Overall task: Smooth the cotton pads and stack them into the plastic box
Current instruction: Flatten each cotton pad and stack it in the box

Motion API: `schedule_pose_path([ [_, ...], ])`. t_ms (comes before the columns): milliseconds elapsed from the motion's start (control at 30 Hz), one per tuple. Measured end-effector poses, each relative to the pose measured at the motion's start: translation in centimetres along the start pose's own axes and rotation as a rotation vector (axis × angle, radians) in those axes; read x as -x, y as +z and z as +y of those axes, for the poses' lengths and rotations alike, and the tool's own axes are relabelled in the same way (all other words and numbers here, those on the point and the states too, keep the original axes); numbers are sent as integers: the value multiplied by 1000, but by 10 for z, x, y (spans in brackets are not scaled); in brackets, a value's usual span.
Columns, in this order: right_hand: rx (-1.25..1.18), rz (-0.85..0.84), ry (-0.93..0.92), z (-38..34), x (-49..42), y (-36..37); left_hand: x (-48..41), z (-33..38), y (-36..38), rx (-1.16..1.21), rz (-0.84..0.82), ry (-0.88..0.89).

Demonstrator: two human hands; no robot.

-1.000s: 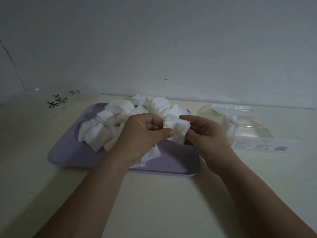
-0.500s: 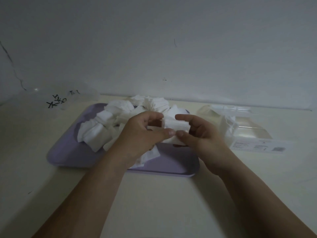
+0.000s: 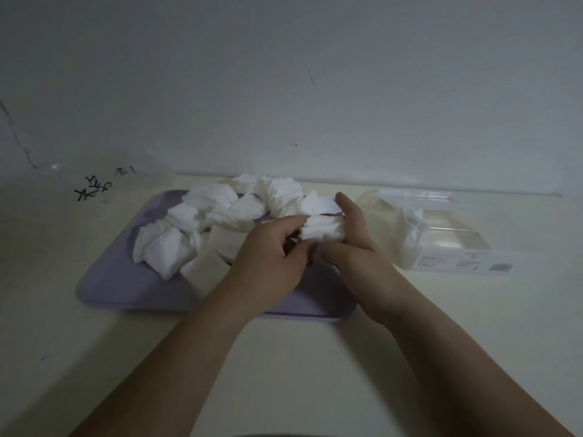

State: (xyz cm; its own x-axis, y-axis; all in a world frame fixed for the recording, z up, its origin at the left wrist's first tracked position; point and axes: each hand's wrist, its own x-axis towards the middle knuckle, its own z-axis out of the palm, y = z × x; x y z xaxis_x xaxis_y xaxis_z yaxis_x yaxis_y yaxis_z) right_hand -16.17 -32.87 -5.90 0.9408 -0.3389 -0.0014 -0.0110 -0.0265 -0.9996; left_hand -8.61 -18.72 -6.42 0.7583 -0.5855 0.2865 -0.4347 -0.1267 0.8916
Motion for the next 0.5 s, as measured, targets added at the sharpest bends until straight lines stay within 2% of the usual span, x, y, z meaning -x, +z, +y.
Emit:
schedule_pose_path([
  [133, -161, 48, -11, -10, -2, -8, -4, 3, -2, 10, 79, 12],
  [300, -143, -30, 37, -31, -1, -28, -18, 22, 2, 59, 72, 18],
  [400, -87, 54, 54, -46, -1, -44, -28, 41, 11, 73, 58, 16],
  [500, -21, 210, -18, -65, 6, -66, -41, 57, 32, 60, 19, -36],
])
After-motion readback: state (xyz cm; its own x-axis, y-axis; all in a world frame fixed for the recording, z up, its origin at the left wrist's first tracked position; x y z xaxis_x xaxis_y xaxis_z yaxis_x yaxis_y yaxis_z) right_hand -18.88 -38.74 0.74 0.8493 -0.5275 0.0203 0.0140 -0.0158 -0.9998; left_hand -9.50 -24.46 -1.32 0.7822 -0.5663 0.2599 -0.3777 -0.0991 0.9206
